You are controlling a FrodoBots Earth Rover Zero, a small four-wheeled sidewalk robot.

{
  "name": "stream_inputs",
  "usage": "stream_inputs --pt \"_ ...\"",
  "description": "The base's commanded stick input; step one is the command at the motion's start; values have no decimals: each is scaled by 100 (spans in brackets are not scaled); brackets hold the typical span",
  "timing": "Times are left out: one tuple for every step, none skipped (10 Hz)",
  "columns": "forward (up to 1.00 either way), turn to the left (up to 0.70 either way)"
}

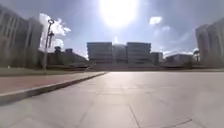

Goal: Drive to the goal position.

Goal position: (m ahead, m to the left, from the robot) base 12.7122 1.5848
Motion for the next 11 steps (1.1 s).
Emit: stream_inputs --pt "100 1" --pt "100 -23" --pt "100 -39" --pt "100 -39" --pt "100 -39" --pt "100 -39" --pt "100 -2" --pt "100 1" --pt "100 1" --pt "100 1" --pt "100 1"
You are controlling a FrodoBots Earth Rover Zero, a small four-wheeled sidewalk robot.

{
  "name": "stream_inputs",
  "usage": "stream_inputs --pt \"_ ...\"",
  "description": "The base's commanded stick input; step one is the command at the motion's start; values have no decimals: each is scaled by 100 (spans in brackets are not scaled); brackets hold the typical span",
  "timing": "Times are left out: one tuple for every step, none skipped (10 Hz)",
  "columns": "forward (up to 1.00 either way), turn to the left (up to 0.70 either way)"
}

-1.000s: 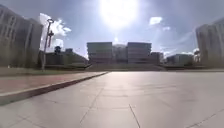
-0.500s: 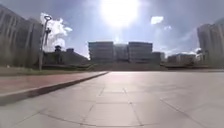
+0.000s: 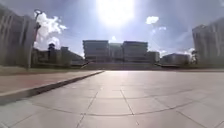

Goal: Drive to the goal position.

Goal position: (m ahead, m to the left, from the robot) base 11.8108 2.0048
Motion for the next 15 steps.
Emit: stream_inputs --pt "100 1" --pt "100 1" --pt "100 1" --pt "100 1" --pt "100 1" --pt "100 1" --pt "100 1" --pt "100 1" --pt "100 1" --pt "100 1" --pt "100 1" --pt "100 1" --pt "100 1" --pt "100 1" --pt "100 1"
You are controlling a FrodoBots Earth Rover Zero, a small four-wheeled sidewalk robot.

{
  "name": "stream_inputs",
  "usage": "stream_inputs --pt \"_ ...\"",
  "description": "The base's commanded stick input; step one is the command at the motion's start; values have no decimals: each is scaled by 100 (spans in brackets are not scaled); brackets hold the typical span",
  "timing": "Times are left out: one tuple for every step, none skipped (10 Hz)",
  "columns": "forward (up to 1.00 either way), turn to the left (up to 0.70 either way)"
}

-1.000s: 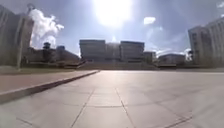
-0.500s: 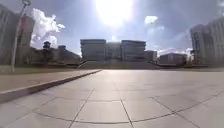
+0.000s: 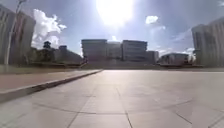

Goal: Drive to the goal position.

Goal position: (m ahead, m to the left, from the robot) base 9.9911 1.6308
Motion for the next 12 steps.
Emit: stream_inputs --pt "100 1" --pt "100 1" --pt "100 1" --pt "100 1" --pt "100 1" --pt "100 1" --pt "100 1" --pt "100 1" --pt "100 1" --pt "100 1" --pt "100 1" --pt "100 1"
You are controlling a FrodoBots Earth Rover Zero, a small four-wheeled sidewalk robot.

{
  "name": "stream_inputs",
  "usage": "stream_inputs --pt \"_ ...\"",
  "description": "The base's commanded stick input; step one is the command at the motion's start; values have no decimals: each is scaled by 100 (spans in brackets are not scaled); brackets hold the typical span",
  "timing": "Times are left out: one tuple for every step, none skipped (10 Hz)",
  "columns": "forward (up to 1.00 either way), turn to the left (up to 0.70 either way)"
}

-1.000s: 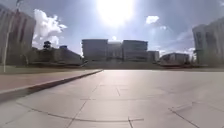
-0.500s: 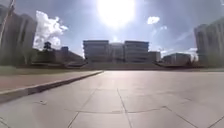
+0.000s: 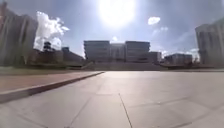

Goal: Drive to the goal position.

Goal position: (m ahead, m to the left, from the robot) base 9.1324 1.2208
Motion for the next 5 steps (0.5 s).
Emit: stream_inputs --pt "100 -3" --pt "100 -17" --pt "100 -35" --pt "100 -34" --pt "100 -10"
